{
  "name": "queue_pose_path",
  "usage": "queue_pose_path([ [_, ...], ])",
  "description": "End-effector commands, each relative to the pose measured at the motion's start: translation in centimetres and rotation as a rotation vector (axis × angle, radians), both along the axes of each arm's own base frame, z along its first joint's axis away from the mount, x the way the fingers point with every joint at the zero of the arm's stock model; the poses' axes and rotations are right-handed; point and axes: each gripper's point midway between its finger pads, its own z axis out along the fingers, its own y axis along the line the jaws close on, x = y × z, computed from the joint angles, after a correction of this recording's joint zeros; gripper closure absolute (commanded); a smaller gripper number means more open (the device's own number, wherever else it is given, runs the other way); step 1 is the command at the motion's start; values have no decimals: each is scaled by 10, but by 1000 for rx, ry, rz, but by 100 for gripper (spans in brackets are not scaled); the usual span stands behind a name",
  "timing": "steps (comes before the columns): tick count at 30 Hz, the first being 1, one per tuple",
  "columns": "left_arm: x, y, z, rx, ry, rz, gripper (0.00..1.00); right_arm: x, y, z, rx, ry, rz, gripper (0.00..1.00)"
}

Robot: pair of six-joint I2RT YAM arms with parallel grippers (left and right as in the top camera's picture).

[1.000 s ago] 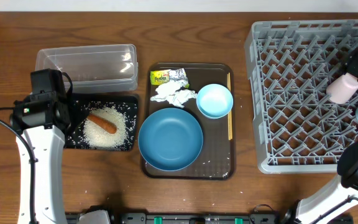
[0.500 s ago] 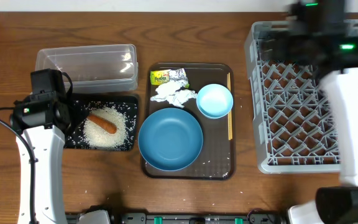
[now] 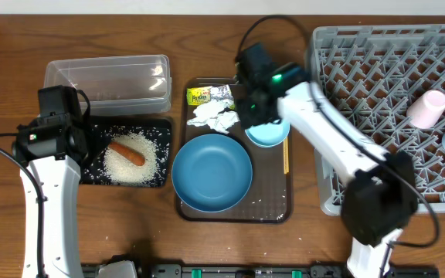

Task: Sort waste into correct bins and load items into the dishwasher rack

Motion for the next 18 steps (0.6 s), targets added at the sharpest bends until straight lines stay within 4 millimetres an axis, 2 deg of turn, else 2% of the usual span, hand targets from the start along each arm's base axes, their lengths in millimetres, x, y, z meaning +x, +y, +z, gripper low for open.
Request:
queue_pose_path([
  [1,0,4,4,15,-2,13,2,-10,13,-23,-49,29,22,50],
  [5,0,4,3,14,-1,13,2,-13,12,-51,-124,58,-6,50],
  [8,0,4,4,15,-2,13,2,-13,9,-63,-151,73,-11,51],
  [13,0,4,3,14,-1,13,2,-5,-4,-64,-209,36,-30,51],
  [18,0,4,3,14,-1,13,2,-6,-4,-66,-209,42,-29,53],
])
